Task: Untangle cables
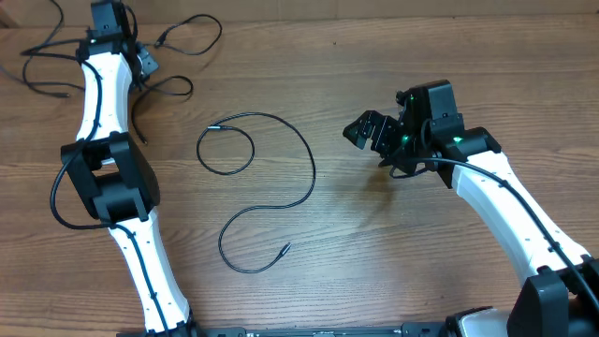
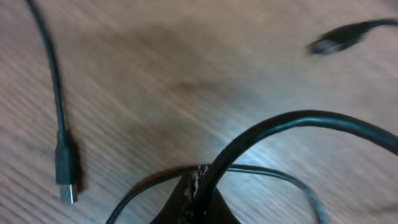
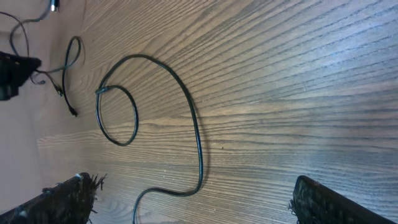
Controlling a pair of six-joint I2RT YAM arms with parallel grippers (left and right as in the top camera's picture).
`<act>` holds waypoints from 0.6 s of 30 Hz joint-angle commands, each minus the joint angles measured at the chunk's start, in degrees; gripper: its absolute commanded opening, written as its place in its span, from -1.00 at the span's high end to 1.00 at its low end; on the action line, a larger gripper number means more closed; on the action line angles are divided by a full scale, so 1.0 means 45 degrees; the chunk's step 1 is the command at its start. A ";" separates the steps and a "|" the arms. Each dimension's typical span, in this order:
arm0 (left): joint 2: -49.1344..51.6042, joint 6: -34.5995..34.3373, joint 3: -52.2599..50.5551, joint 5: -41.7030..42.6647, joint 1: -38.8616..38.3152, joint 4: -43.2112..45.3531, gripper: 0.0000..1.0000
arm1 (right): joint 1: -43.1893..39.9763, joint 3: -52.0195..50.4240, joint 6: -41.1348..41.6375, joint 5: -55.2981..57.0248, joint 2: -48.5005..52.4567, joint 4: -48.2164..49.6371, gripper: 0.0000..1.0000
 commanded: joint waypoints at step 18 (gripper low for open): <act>-0.1316 0.3526 0.1117 0.4789 0.0058 -0.1433 -1.00 | 0.0058 0.0058 -0.0015 0.0092 0.0039 0.0053 -1.00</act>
